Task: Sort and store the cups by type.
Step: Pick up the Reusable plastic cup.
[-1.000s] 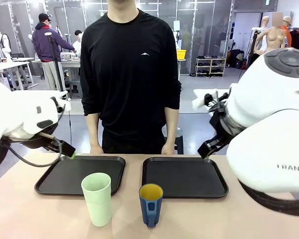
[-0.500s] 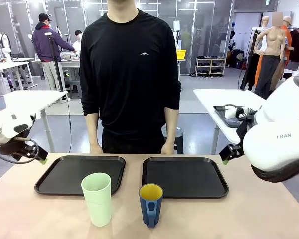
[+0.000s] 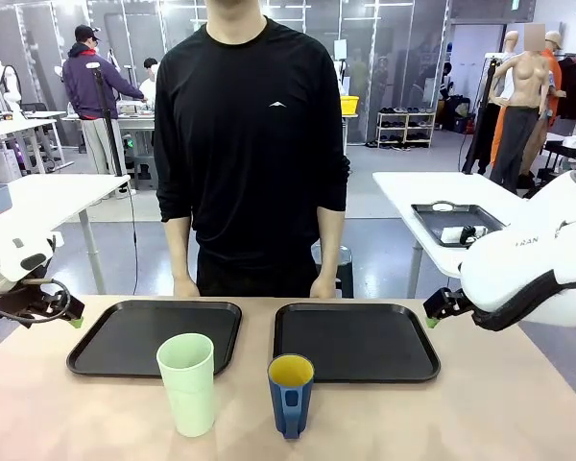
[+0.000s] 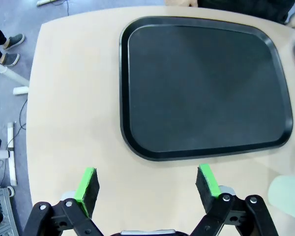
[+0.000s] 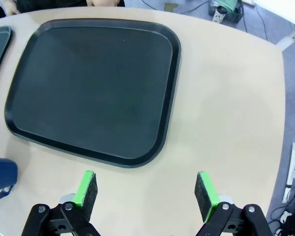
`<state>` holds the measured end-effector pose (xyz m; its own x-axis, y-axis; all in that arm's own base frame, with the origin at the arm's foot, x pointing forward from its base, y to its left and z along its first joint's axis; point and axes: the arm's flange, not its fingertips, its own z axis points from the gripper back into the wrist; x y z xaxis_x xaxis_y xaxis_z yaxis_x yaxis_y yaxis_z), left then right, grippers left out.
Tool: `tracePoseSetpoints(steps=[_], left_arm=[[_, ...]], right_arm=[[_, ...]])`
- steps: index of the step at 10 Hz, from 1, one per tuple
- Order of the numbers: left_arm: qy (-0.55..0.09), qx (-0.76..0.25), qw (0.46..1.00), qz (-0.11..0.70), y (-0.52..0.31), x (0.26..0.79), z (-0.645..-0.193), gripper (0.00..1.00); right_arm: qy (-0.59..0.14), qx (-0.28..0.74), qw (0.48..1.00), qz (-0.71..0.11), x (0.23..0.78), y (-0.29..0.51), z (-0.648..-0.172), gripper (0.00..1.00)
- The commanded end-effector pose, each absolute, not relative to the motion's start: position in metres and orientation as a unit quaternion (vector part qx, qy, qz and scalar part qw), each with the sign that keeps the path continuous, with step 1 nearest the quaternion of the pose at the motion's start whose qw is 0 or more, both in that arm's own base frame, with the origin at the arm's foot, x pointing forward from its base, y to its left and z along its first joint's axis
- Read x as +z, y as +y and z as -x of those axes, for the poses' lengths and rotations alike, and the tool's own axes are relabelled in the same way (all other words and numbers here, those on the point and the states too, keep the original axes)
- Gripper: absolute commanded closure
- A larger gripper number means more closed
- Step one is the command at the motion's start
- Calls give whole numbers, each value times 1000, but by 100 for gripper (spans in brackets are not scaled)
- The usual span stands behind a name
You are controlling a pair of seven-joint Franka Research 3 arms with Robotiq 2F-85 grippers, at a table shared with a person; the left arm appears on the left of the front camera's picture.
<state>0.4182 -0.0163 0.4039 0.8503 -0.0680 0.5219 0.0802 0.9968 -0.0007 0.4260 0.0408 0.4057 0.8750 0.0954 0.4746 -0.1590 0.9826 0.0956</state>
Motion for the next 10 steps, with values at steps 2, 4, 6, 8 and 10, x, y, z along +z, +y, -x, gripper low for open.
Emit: tracePoseSetpoints(steps=[2, 4, 6, 8, 10], left_arm=[[-282, -47, 958, 10, -17, 398, -411, 0], [-272, -40, 961, 11, -18, 404, -418, 0], [-272, -40, 961, 11, -18, 404, -418, 0], [-272, -40, 961, 11, -18, 404, -418, 0], [-272, -40, 961, 11, -18, 404, -418, 0]], right_arm=[[-240, 75, 965, -68, 407, 36, -433, 0], [-243, 66, 966, -66, 408, 41, -428, 0], [-243, 66, 966, -66, 408, 41, -428, 0], [-243, 66, 966, -66, 408, 41, -428, 0], [-243, 66, 966, -66, 408, 41, -428, 0]])
